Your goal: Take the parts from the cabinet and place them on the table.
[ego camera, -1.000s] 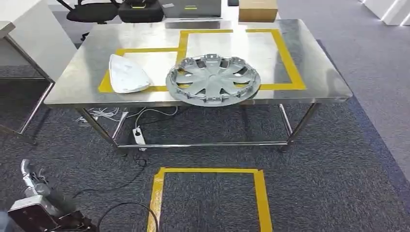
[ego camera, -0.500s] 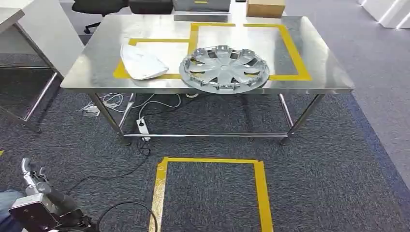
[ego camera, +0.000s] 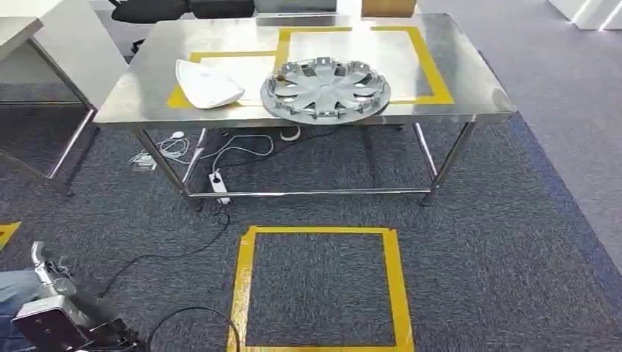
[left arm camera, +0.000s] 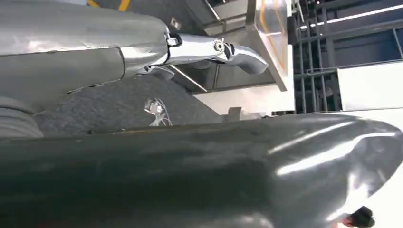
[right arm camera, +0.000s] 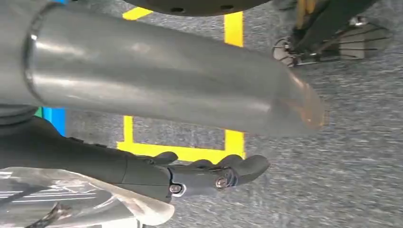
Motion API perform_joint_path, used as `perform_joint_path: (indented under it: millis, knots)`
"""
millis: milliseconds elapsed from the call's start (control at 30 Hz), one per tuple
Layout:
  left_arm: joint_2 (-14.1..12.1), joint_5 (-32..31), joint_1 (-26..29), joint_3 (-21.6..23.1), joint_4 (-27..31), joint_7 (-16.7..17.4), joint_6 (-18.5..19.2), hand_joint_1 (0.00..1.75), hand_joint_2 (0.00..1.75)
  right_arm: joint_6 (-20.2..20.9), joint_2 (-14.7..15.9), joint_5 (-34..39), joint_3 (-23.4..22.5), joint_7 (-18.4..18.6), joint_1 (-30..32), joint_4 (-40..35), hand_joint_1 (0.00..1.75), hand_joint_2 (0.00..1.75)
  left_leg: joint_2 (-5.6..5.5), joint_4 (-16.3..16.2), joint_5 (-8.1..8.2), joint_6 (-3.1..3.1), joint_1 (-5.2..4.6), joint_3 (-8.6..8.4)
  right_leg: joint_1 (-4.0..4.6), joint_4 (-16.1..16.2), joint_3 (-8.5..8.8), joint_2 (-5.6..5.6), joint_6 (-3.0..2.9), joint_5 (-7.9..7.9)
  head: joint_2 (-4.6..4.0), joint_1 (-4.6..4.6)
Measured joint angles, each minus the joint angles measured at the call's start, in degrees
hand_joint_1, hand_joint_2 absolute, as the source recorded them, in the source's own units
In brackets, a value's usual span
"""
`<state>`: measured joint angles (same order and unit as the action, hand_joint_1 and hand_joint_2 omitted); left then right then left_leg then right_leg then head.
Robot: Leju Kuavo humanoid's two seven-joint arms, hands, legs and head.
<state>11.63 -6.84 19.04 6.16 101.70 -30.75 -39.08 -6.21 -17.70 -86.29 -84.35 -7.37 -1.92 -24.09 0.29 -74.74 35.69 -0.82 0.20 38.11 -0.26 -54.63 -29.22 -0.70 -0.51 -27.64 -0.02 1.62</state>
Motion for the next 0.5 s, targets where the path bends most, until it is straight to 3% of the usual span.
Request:
perform_joint_path:
  millis: [33,100,133,167,233,300,333,367,433,467,500]
  knots:
    - [0.0,0.0,0.0,0.0,0.0,0.0,0.0,0.0,0.0,0.0,0.0,0.0,0.0,0.0,0.0,0.0,0.0,0.0,0.0,0.6,-1.81,0.01,0.01,-1.25,0.0,-0.4,-0.99,-0.01,0.09,0.46,0.0,-0.02]
    - [0.0,0.0,0.0,0.0,0.0,0.0,0.0,0.0,0.0,0.0,0.0,0.0,0.0,0.0,0.0,0.1,0.0,0.0,-0.01,8.8,-5.5,0.33,0.01,-7.08,0.0,-1.2,-2.56,0.04,0.33,1.08,0.0,0.0]
    - [0.0,0.0,0.0,0.0,0.0,0.0,0.0,0.0,0.0,0.0,0.0,0.0,0.0,0.0,0.0,0.1,0.0,0.0,-0.06,14.7,-6.19,0.72,0.0,-10.78,0.0,-1.7,-3.17,0.11,0.56,1.36,0.0,-0.02]
    - [0.0,0.0,-0.1,0.0,0.0,0.0,0.0,0.0,0.0,0.0,0.0,0.0,0.0,0.0,0.0,0.1,0.0,0.0,-0.15,18.1,-4.87,1.03,-0.26,-12.64,0.3,-2.0,-3.81,0.13,0.87,1.62,0.0,0.0]
    - [0.0,0.0,-0.1,0.0,0.0,0.0,0.0,0.0,0.0,0.0,0.0,0.0,0.0,0.0,0.0,0.1,0.0,0.0,-0.15,19.0,-4.9,1.35,-0.48,-12.21,0.14,-2.1,-4.45,0.12,1.56,2.7,0.0,-0.02]
    - [0.0,0.0,0.0,0.0,0.0,0.0,0.0,0.0,0.0,0.0,0.0,0.0,0.0,0.0,0.1,0.1,0.0,0.0,-0.12,19.1,-5.91,2.26,-0.55,-11.3,0.1,-1.8,-4.77,0.13,2.48,3.66,0.0,-0.04]
    - [0.1,0.0,-0.2,0.0,0.0,0.0,0.0,0.0,0.0,0.0,0.0,0.0,0.0,0.0,0.1,0.1,0.0,0.0,0.28,19.5,-6.68,2.74,-0.19,-10.93,-0.06,-2.4,-5.13,0.45,2.76,2.26,0.0,-0.09]
    - [0.1,0.0,-0.3,0.0,0.0,0.0,0.0,0.0,0.0,0.0,0.0,0.0,0.0,0.0,0.1,0.1,0.0,0.0,0.29,19.5,-7.2,3.36,-0.15,-10.18,-0.11,-4.4,-6.44,0.49,3.12,-0.72,0.0,-0.33]
    - [0.1,0.0,-0.2,0.0,0.0,0.0,0.0,0.0,0.0,0.0,0.0,0.0,0.0,0.0,0.1,0.2,0.0,0.0,0.37,19.4,-8.29,3.59,-0.27,-8.82,-0.32,-12.8,-8.76,0.54,3.56,-6.86,0.0,-0.46]
    - [0.1,0.0,-0.2,0.0,0.0,0.0,0.0,0.0,0.0,0.0,0.0,0.0,0.0,0.0,0.0,0.2,0.0,0.0,0.41,19.3,-8.96,3.59,-0.33,-7.92,-0.34,-17.2,-9.84,0.54,3.8,-8.82,0.0,-0.44]
    - [0.1,0.0,-0.2,0.0,0.0,0.0,0.0,0.0,0.0,0.0,0.0,0.0,0.0,0.0,0.0,0.2,0.0,0.0,0.43,19.3,-9.59,3.54,-0.36,-7.02,-0.34,-19.7,-9.98,0.53,3.88,-8.84,0.0,-0.46]
